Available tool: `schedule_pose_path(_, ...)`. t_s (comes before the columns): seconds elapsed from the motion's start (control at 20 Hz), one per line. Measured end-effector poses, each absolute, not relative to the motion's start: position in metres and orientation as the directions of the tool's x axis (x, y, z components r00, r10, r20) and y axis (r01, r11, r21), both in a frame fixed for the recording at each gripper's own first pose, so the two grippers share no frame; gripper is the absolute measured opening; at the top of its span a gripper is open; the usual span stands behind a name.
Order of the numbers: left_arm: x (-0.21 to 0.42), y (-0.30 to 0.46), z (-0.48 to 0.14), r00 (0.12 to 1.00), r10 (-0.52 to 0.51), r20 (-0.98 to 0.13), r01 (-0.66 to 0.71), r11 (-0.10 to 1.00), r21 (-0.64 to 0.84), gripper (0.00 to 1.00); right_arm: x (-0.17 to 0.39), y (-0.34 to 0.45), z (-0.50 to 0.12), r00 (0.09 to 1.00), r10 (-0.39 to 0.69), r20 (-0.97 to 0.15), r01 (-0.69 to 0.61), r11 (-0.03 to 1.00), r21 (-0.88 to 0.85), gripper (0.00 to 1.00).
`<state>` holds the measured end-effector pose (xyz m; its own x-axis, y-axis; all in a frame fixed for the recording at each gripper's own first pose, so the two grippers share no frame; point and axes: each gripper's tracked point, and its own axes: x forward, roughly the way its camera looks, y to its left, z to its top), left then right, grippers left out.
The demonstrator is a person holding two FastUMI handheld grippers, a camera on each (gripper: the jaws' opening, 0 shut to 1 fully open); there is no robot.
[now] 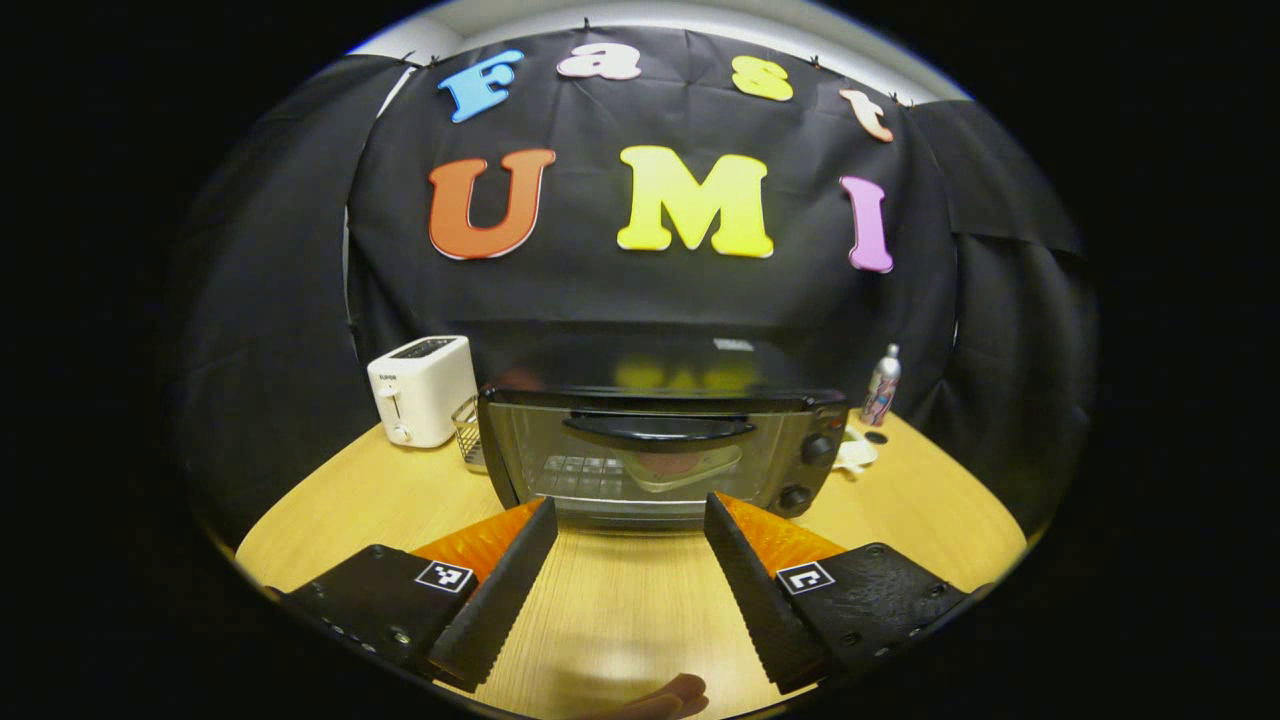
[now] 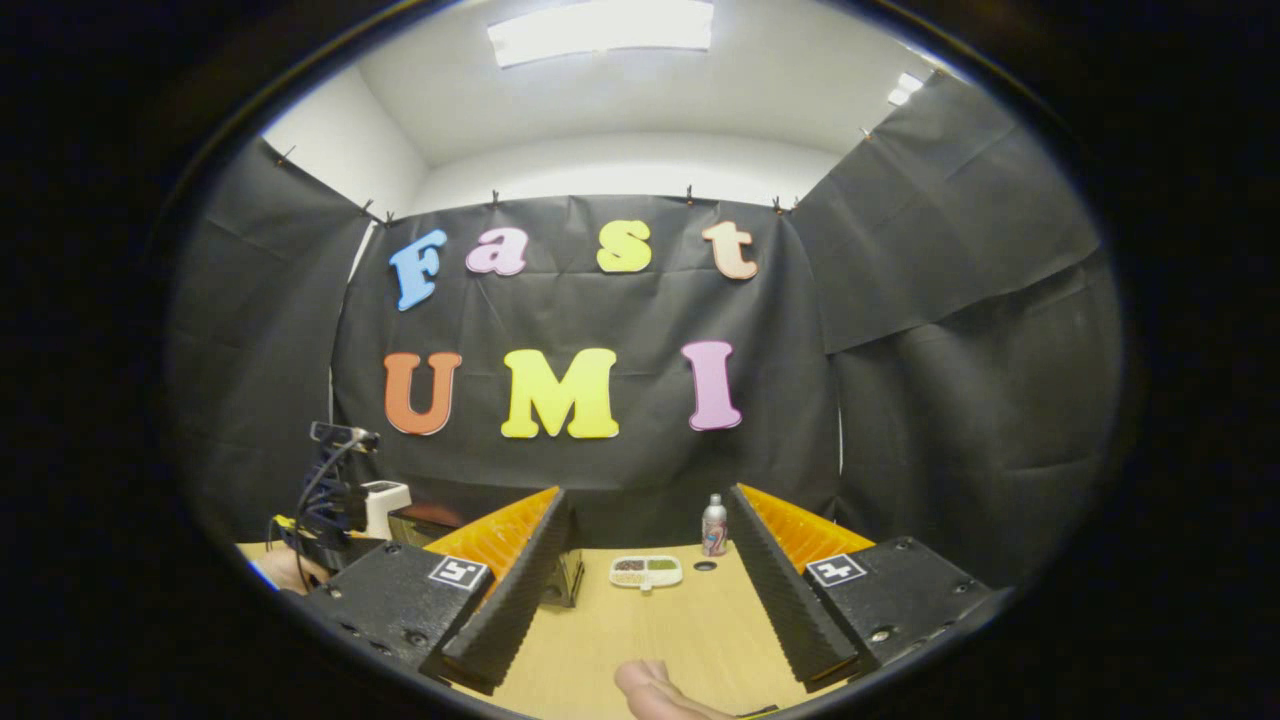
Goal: Open the electric oven with the left hand, put the food in, and close the electric oven.
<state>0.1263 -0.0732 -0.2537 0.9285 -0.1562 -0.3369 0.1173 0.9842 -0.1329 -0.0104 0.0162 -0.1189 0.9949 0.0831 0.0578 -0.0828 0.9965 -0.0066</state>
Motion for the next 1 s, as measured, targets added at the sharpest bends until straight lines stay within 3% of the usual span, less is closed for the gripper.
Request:
schedule_pose_path(0.3, 0.035, -0.065, -0.158, 0.970, -0.133, -0.205, 0.097, 0.979, -0.177, 0.94, -0.050, 0.003, -0.094, 0.995, 0.055, 0.083, -0.058, 0.997, 0.040, 0.96)
schedule_pose_path(0.6, -0.053, -0.068, -0.077, 0.990, -0.139, 0.000, 0.139, 0.985, -0.100, 0.93, -0.074, 0.010, -0.092, 0.996, 0.047, 0.081, -0.045, 0.998, -0.033, 0.96)
schedule_pose_path(1.0, -0.099, -0.078, -0.081, 0.991, -0.132, 0.005, 0.132, 0.989, -0.065, 0.94, -0.090, 0.020, -0.100, 0.994, 0.088, 0.064, -0.084, 0.995, -0.054, 0.96)
